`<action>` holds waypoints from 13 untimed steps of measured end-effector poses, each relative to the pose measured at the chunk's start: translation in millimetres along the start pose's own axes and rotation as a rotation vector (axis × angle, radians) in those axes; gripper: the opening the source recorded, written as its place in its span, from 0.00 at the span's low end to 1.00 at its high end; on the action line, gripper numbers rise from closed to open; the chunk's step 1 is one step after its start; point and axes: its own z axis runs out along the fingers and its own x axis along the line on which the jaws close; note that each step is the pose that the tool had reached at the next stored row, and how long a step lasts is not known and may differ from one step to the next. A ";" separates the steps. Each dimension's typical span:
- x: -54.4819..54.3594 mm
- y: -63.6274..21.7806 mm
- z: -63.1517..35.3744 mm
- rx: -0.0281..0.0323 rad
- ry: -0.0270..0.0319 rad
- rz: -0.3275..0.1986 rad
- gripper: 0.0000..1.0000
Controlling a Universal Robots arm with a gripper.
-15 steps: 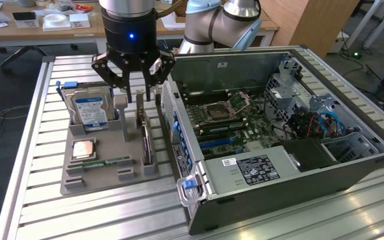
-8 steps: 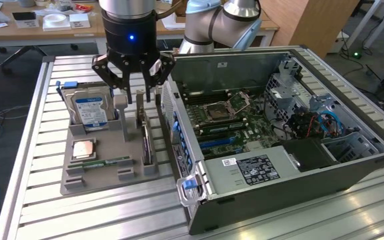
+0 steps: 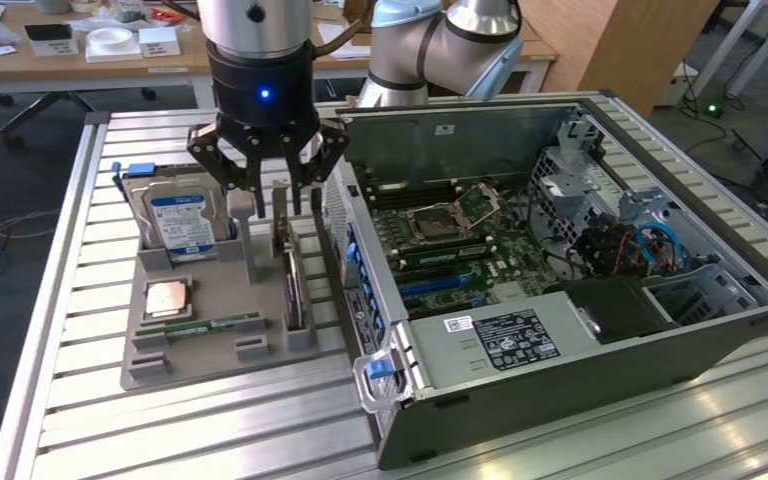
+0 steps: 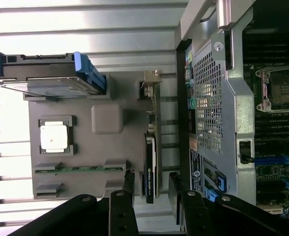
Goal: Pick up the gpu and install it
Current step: 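Pick up the gpu and move the gpu toward the slot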
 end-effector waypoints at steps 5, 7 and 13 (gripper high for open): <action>0.2 -0.4 9.0 -0.0001 -0.0001 0.000 0.42; 0.3 -0.6 12.8 0.0000 0.0000 0.000 0.42; 0.5 -1.2 23.7 0.0000 0.0000 0.000 0.42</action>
